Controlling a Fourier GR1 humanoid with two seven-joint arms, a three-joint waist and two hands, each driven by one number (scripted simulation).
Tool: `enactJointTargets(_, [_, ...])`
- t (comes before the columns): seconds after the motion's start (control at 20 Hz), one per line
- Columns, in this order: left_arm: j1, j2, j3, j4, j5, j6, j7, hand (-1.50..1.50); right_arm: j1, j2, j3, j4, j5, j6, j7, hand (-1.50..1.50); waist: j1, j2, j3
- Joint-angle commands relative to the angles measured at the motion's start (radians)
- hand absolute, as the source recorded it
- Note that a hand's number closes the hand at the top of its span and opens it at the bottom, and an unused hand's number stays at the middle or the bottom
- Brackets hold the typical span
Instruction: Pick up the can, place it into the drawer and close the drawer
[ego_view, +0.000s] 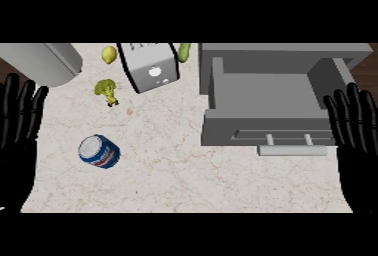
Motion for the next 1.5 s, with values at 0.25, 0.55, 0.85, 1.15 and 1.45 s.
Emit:
enactJointTargets(0.25, [-0.065,0.136,-0.214,0.057,0.424,-0.53,-0.039,-1.5,-0.043,-0.009,0.04,0.009,-0.008,0.037,0.006,-1.5,-0.061,0.003,0.012])
enactJointTargets(0.55, [-0.003,0.488,-0.032,0.262,0.604,-0.855,0.013,-1.5,0.1,0.015,-0.07,0.037,0.006,-0.076,0.14,-1.5,-0.03,-0.002,0.019])
enactJointTargets(0.85, [-0.064,0.712,0.13,0.574,0.784,-1.184,-0.091,-1.5,0.191,-0.037,-0.175,-0.005,-0.088,-0.018,0.12,-1.5,-0.023,-0.008,0.021])
enactJointTargets(1.15, [-0.185,0.756,0.133,0.792,0.798,-1.329,-0.078,-1.5,0.24,-0.055,-0.224,-0.043,-0.162,0.033,0.121,-1.5,-0.028,-0.008,0.02])
enactJointTargets(1.45, [-0.238,0.803,0.061,0.929,0.928,-1.343,0.024,-1.5,0.258,-0.094,-0.309,0.06,-0.226,0.11,0.047,-1.5,-0.018,-0.008,0.022])
